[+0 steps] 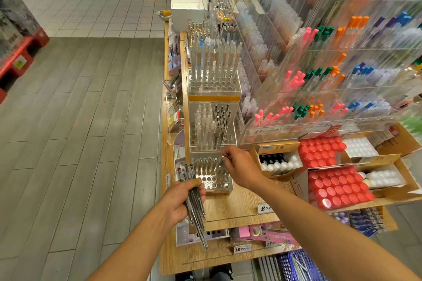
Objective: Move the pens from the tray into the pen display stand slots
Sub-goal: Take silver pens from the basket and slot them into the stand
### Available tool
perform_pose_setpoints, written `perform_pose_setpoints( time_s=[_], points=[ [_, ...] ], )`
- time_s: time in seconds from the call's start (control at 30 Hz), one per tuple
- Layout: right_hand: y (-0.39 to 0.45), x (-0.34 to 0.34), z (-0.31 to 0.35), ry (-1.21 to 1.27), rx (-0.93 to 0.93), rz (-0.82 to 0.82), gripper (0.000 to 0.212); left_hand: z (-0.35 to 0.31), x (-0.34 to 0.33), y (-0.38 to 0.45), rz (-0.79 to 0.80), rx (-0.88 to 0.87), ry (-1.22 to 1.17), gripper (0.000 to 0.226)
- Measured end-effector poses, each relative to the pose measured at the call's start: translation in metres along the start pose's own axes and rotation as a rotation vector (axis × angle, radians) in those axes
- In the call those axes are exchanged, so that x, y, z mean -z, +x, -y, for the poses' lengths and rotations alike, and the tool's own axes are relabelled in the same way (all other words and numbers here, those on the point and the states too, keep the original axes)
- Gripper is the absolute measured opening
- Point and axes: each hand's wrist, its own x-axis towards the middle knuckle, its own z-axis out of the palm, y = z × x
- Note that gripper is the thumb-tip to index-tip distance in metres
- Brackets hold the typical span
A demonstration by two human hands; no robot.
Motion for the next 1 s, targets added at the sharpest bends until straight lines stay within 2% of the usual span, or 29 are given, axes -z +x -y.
perform_pose_setpoints(
  time_s=[0.17,0.4,0.67,0.87,0.93,1.0],
  points=[
    [0.002,-0.001,-0.002,-0.036,0.021,0.013,0.015,-0.001,0.002,-0.001,0.04,0.01,-0.024,0.014],
    [0.005,-0.008,0.003,-0.184,0.096,0.014,0.019,-0.001,0.001,0.003,0.006,0.006,0.022,0.017],
    [0.001,-0.014,0.009,-0.304,0.119,0.045,0.023,0.001,-0.006,-0.003,0.047,0.028,-0.001,0.012],
    [-0.004,-0.02,0.019,-0.367,0.142,-0.038,0.029,-0.001,-0.01,-0.004,0.054,0.026,-0.006,0.013],
    [-0.007,-0.02,0.028,-0.269,0.11,-0.074,0.021,-0.002,-0.011,-0.005,0.063,0.027,-0.018,0.013],
    [-0.011,-0.017,0.04,0.011,0.014,-0.018,0.008,-0.003,-0.012,-0.006,0.072,0.02,-0.036,0.013]
  ],
)
